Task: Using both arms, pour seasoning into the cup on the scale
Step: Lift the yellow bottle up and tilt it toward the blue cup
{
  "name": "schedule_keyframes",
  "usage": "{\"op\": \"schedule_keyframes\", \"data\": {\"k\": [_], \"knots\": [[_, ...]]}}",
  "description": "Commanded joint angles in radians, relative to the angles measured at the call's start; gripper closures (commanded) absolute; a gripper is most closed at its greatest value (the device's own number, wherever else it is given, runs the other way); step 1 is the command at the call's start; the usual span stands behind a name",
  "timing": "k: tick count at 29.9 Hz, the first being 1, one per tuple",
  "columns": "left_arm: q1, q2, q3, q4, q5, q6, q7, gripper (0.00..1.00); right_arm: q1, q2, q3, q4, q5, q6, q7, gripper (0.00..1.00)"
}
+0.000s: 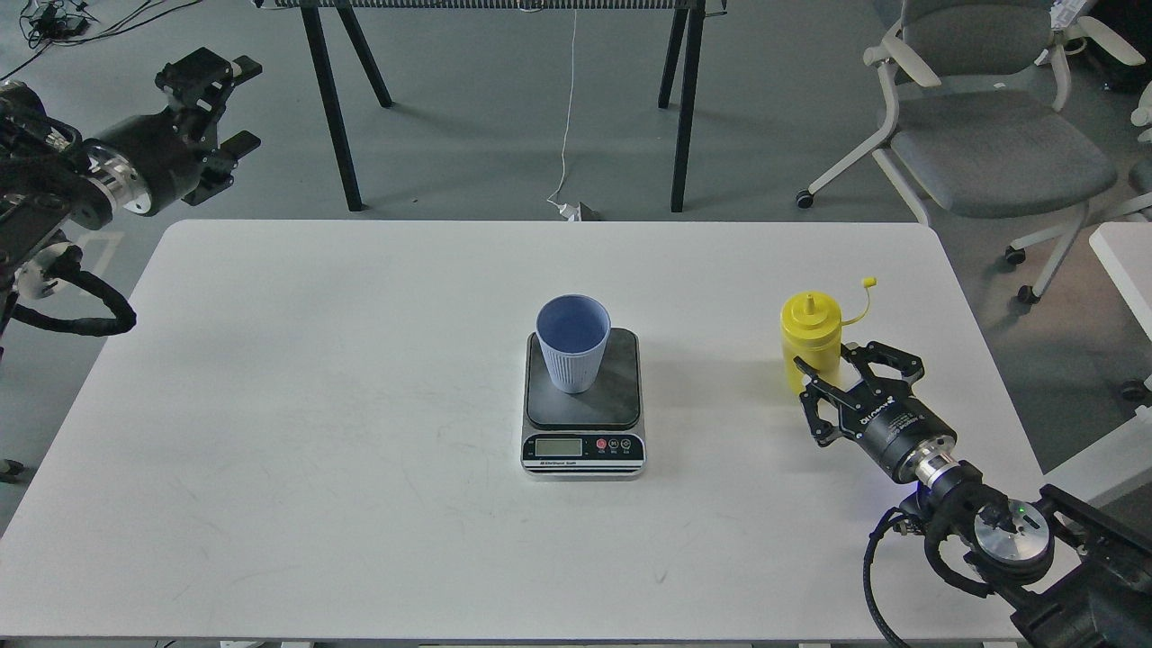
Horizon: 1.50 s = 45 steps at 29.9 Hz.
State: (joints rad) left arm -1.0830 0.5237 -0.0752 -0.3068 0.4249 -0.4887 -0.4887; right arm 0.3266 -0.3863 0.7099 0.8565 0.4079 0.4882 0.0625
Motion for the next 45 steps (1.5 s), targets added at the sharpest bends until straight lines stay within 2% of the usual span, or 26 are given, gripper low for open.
{"op": "schedule_keyframes", "data": {"k": [1, 21, 28, 45], "knots": [[0.000, -0.001, 0.000, -0.001, 0.000, 0.000, 0.000, 0.01, 0.006, 0.000, -0.001, 0.004, -0.001, 0.000, 0.000, 0.60], [0.000, -0.002, 0.000, 0.000, 0.000, 0.000, 0.000, 0.01, 0.069, -0.023, -0.003, 0.030, -0.043, 0.000, -0.003, 0.61], [-0.003, -0.010, -0.006, 0.000, 0.000, 0.000, 0.000, 0.01, 0.156, -0.089, -0.004, 0.058, -0.103, 0.000, -0.009, 0.61], [0.000, -0.011, -0.009, -0.001, -0.002, 0.000, 0.000, 0.01, 0.430, -0.114, -0.161, 0.078, -0.357, 0.000, -0.010, 0.61]]}}
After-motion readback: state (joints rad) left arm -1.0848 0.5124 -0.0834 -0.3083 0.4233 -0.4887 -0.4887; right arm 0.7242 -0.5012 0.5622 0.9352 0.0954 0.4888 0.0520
